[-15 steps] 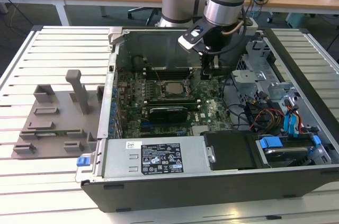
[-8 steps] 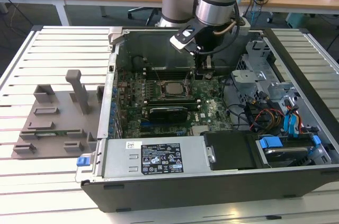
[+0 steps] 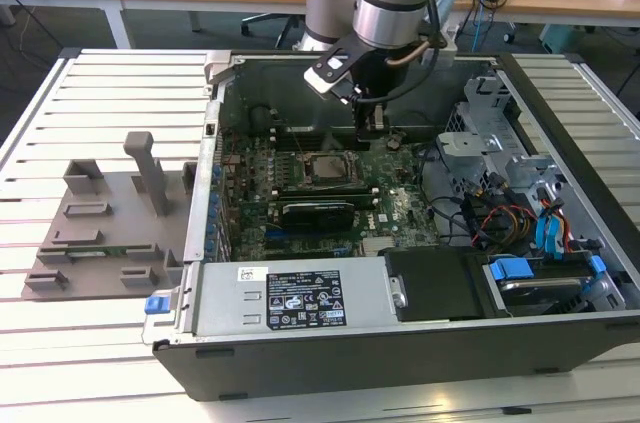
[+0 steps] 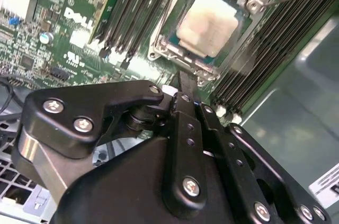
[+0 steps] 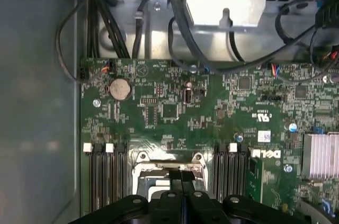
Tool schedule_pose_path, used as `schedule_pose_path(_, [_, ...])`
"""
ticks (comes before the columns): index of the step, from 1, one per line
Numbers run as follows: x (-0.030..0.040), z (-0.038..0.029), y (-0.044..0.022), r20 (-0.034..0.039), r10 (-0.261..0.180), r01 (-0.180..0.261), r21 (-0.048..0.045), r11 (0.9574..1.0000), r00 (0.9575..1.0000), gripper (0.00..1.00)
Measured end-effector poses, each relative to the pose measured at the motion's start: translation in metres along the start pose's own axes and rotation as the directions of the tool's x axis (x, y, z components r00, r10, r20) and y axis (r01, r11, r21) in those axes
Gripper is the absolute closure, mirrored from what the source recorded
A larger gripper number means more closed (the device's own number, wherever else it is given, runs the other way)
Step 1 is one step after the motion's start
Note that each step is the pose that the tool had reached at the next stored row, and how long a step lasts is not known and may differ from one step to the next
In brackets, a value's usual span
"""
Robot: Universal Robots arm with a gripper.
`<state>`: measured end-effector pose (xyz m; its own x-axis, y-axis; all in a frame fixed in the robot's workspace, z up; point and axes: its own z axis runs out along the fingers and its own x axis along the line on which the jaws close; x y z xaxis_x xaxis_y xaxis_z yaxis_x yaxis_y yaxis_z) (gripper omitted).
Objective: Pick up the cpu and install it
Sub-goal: 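Close the cpu cover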
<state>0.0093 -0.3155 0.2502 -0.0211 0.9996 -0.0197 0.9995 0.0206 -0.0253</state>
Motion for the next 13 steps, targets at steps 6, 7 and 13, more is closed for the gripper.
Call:
schedule_pose_path(6, [0.0003, 0.0004, -0.012, 0.0001, 0.0, 0.0, 0.0, 1.0, 1.0, 0.89])
schedule_pose_path(7, [0.0003, 0.0005, -0.0139, 0.0001, 0.0, 0.0, 0.0, 1.0, 1.0, 0.89])
schedule_pose_path(13, [0.0007, 0.0075, -0.0242, -0.0002, 0.0, 0.0, -0.0001, 1.0, 1.0, 0.89])
